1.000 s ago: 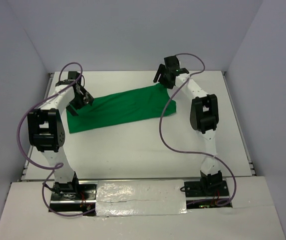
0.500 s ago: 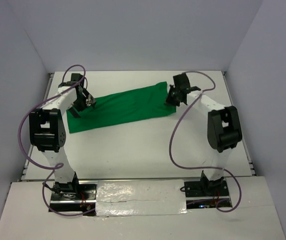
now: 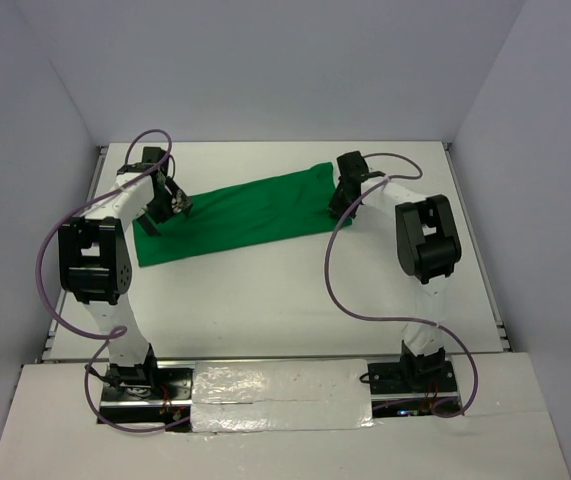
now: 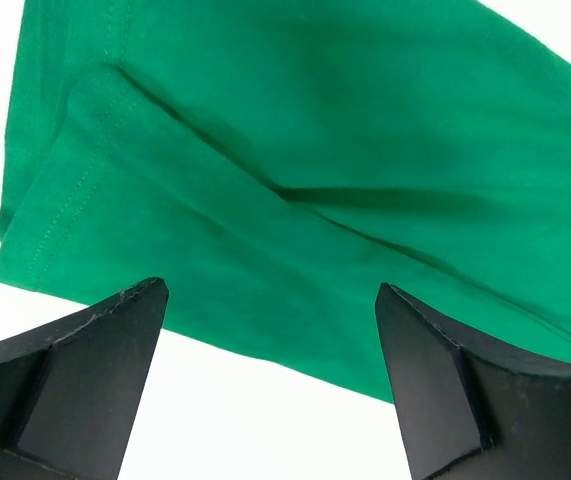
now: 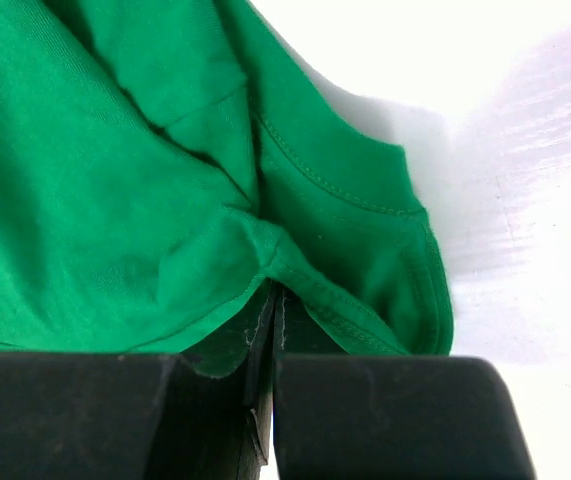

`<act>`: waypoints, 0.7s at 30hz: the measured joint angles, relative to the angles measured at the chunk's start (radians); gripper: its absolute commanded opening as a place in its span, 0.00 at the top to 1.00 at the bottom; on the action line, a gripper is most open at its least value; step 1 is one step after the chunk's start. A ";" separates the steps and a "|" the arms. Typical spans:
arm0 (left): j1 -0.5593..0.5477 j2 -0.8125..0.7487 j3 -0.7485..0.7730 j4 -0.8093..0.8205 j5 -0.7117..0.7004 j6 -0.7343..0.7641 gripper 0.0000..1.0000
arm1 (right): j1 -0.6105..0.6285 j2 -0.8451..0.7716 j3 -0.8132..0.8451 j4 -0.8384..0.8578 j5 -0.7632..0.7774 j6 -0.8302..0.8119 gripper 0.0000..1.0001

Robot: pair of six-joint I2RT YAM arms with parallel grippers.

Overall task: Fold and stack the t-shirts
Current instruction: Rotate the tshirt 90 degrees

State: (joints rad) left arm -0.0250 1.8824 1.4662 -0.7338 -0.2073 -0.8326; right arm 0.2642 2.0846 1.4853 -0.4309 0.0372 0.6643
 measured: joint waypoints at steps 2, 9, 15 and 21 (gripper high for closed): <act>0.000 0.000 0.002 -0.002 -0.008 0.011 0.01 | 0.000 -0.009 -0.008 0.000 -0.003 0.000 1.00; 0.013 0.111 0.252 -0.068 -0.069 0.047 0.00 | -0.002 -0.132 -0.105 0.004 -0.053 0.017 0.62; 0.055 0.270 0.392 -0.093 -0.147 0.052 0.01 | -0.002 -0.432 -0.367 0.103 -0.116 0.099 0.51; 0.076 0.356 0.367 -0.114 -0.180 0.043 0.01 | -0.002 -0.387 -0.483 0.255 -0.206 0.237 0.52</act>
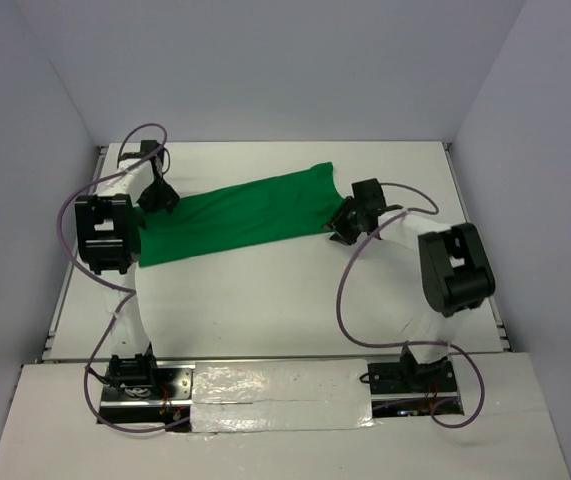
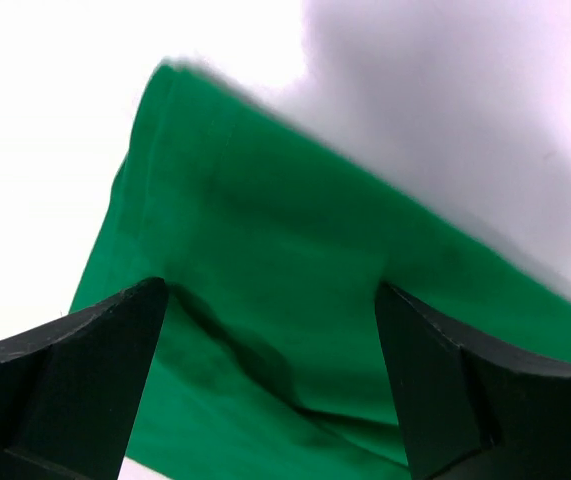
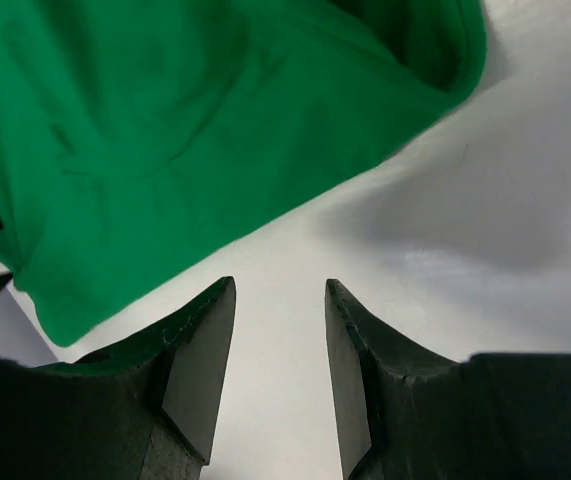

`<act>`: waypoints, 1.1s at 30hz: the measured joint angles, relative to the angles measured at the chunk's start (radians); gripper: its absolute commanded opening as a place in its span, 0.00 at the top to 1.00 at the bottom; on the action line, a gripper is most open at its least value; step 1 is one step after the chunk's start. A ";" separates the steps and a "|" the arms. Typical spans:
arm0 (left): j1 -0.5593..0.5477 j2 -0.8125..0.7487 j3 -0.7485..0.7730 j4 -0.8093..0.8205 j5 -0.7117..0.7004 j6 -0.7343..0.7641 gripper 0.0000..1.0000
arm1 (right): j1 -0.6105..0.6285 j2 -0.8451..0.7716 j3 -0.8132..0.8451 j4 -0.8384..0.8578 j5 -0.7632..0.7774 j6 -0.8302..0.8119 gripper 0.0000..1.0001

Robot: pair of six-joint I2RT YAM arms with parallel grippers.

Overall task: Fold and stack the t-shirts
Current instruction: Rotate the tshirt 90 degrees

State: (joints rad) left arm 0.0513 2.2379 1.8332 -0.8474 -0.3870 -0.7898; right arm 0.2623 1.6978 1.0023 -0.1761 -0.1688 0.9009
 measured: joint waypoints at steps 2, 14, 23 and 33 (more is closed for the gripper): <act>-0.002 -0.025 -0.057 0.033 -0.001 -0.008 0.01 | 0.000 0.082 0.011 0.031 -0.022 0.035 0.52; -0.129 -0.476 -0.712 0.113 0.145 -0.151 0.00 | 0.017 0.658 0.815 -0.108 -0.056 0.111 0.51; -0.349 -0.713 -0.708 -0.104 0.406 -0.343 0.00 | 0.001 0.729 1.075 -0.270 -0.056 0.005 0.30; -0.329 -0.542 -0.167 -0.068 0.275 -0.220 0.01 | 0.186 -0.041 0.108 -0.100 -0.075 -0.080 0.36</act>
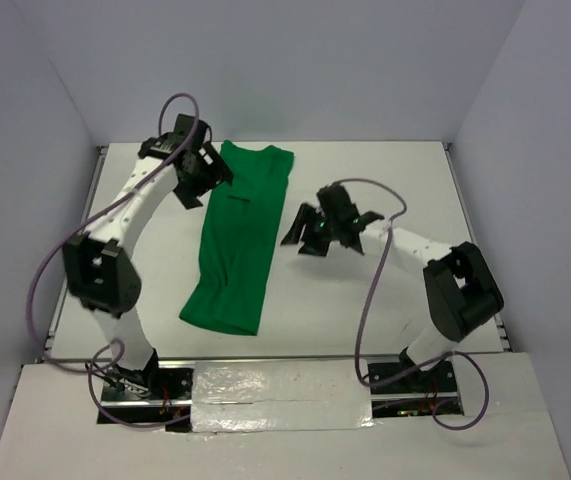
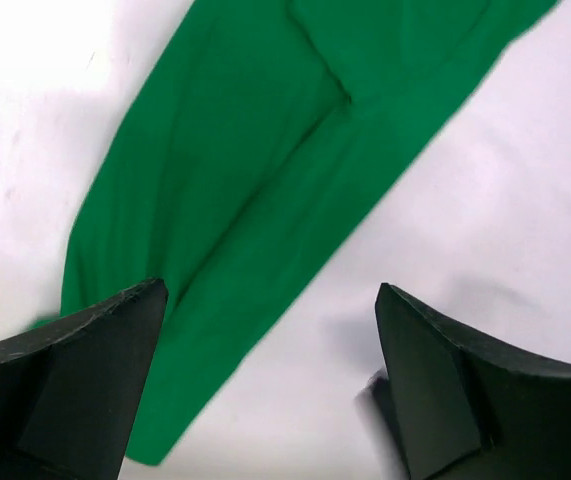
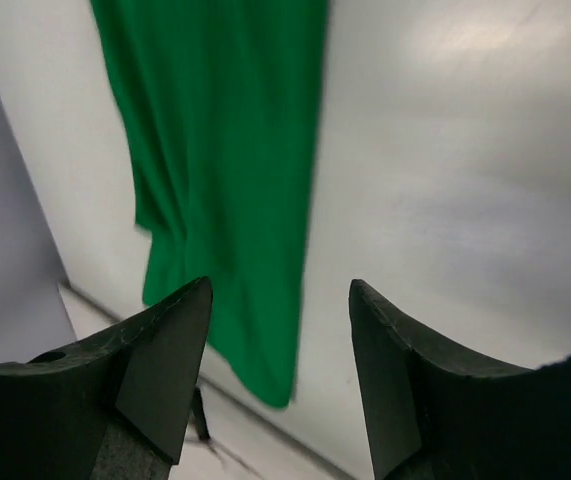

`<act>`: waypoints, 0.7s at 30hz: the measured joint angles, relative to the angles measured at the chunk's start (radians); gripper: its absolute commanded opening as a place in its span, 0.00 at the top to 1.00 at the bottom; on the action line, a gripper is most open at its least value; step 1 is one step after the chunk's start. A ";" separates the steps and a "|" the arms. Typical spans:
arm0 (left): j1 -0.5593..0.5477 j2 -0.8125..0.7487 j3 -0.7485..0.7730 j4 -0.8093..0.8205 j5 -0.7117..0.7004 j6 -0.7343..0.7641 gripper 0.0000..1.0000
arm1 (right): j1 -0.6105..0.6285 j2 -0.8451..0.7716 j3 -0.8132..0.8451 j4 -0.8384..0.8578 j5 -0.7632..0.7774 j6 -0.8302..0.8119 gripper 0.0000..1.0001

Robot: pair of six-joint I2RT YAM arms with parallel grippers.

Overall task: Fold and stack the t-shirts
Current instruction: Rotate the tshirt 90 degrees

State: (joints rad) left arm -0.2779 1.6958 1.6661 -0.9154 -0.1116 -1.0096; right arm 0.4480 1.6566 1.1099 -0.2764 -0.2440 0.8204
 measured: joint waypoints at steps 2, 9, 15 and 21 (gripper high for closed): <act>0.001 0.145 0.135 0.011 -0.010 0.048 0.01 | 0.101 -0.055 -0.113 0.064 -0.021 0.024 0.37; 0.010 0.634 0.588 0.052 -0.010 0.153 0.04 | 0.318 0.057 -0.211 0.143 -0.030 0.111 0.44; 0.041 0.753 0.609 0.092 0.044 0.175 0.05 | 0.332 0.149 -0.161 0.185 -0.035 0.140 0.77; 0.080 0.779 0.627 0.157 0.073 0.199 0.07 | 0.322 0.200 -0.126 0.195 -0.060 0.157 1.00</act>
State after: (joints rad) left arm -0.1982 2.4748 2.2932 -0.7586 -0.0383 -0.8104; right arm 0.7696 1.8565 0.9836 -0.0811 -0.3038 0.9775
